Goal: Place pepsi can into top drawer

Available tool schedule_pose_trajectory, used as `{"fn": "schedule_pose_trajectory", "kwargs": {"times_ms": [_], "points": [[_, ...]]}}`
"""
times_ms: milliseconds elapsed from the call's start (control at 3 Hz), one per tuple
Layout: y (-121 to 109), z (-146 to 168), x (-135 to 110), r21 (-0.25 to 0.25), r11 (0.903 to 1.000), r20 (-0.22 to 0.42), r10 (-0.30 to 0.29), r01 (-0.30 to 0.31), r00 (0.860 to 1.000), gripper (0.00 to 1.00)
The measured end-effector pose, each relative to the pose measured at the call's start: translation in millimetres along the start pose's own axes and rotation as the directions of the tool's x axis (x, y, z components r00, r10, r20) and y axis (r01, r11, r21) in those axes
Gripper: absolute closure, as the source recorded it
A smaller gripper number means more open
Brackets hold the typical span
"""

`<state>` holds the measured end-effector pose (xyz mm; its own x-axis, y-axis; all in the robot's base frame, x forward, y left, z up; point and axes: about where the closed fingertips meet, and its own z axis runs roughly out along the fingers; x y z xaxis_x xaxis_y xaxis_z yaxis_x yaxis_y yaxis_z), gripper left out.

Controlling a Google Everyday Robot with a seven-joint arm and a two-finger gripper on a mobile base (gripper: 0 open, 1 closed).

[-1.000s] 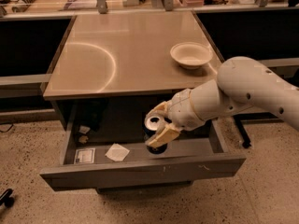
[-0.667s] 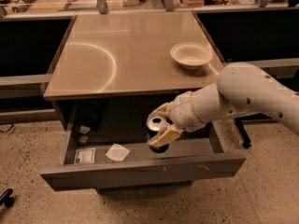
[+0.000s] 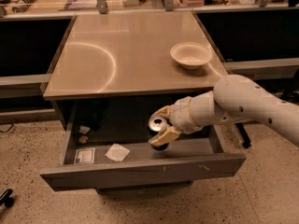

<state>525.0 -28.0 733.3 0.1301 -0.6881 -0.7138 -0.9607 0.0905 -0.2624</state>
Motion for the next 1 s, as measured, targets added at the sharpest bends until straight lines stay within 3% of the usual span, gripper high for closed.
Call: {"fn": "schedule_pose_trajectory", "kwargs": {"times_ms": [1000], "points": [[-14.1,39.9,49.3,0.027,0.9974,-0.007,0.067,-0.067,0.998,1.0]]}}
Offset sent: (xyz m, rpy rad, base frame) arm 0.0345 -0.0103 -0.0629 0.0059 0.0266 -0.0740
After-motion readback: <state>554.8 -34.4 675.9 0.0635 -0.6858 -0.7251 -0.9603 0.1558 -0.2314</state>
